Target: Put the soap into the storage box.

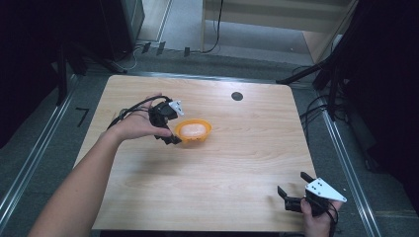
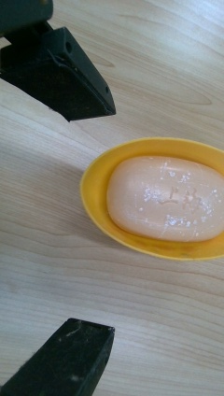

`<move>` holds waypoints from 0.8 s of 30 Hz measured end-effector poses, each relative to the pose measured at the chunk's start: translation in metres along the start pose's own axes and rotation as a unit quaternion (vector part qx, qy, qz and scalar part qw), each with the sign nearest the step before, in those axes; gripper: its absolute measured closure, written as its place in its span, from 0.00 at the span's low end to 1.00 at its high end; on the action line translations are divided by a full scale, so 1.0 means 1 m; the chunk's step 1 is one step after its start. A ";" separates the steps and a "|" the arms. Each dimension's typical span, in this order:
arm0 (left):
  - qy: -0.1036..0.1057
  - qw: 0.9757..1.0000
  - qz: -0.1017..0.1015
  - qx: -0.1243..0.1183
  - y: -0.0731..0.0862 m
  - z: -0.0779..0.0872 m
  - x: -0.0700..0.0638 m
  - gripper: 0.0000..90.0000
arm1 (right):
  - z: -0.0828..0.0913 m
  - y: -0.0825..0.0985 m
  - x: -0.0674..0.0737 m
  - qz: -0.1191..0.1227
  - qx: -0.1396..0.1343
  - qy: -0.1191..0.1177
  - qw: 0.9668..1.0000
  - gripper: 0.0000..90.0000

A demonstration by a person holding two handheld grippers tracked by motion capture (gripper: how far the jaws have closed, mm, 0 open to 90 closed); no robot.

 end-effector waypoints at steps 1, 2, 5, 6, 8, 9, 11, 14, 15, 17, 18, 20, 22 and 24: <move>-0.002 1.000 -0.003 -0.003 0.002 0.003 -0.002 0.00 | 0.000 0.000 0.000 0.000 0.001 0.000 1.000 0.00; -0.002 1.000 -0.007 -0.002 0.003 0.004 -0.003 0.00 | 0.000 0.000 0.000 0.003 0.000 0.000 1.000 0.00; -0.003 1.000 -0.010 -0.010 0.006 0.006 -0.007 0.00 | 0.000 0.000 0.000 0.001 0.001 0.000 1.000 0.00; -0.003 1.000 -0.010 -0.010 0.006 0.006 -0.007 0.00 | 0.000 0.000 0.000 0.001 0.001 0.000 1.000 0.00; -0.003 1.000 -0.010 -0.013 0.010 0.006 -0.009 0.00 | 0.000 0.000 0.000 0.002 0.000 0.000 1.000 0.00; -0.002 1.000 -0.008 -0.014 0.012 0.005 -0.009 0.00 | 0.000 0.000 0.000 0.002 0.000 0.000 1.000 0.00; -0.001 1.000 -0.007 -0.015 0.019 0.005 -0.011 0.00 | 0.000 0.000 0.000 0.002 0.000 0.000 1.000 0.00; -0.001 1.000 -0.005 -0.015 0.024 0.005 -0.011 0.00 | 0.000 0.000 0.000 0.002 0.000 0.000 1.000 0.00; -0.002 1.000 -0.005 -0.017 0.026 0.005 -0.012 0.00 | 0.000 0.000 0.000 0.001 0.000 0.000 1.000 0.00; -0.001 1.000 -0.006 -0.018 0.030 0.006 -0.013 0.00 | 0.000 0.000 0.000 0.002 0.000 0.000 1.000 0.00; -0.001 1.000 -0.005 -0.018 0.032 0.006 -0.013 0.00 | 0.000 0.000 0.000 0.003 0.001 0.000 1.000 0.00; -0.001 1.000 -0.004 -0.020 0.036 0.007 -0.013 0.00 | 0.000 0.000 0.000 0.003 0.001 0.001 1.000 0.00; -0.004 1.000 -0.006 -0.022 0.039 0.009 -0.014 0.00 | 0.000 0.000 0.000 0.002 0.001 0.001 1.000 0.00; 0.001 1.000 -0.001 -0.030 0.042 0.010 -0.016 0.00 | 0.000 0.000 0.000 0.003 0.002 0.002 1.000 0.00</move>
Point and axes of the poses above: each handheld gripper's, and its own axes: z roughly backward along the jaws, y roughly out of its underside, x roughly to its left, the point moved 5 cm from there along -z, roughly forward along the jaws, and after that the axes turned 15 degrees about z, right-handed, at the moved point
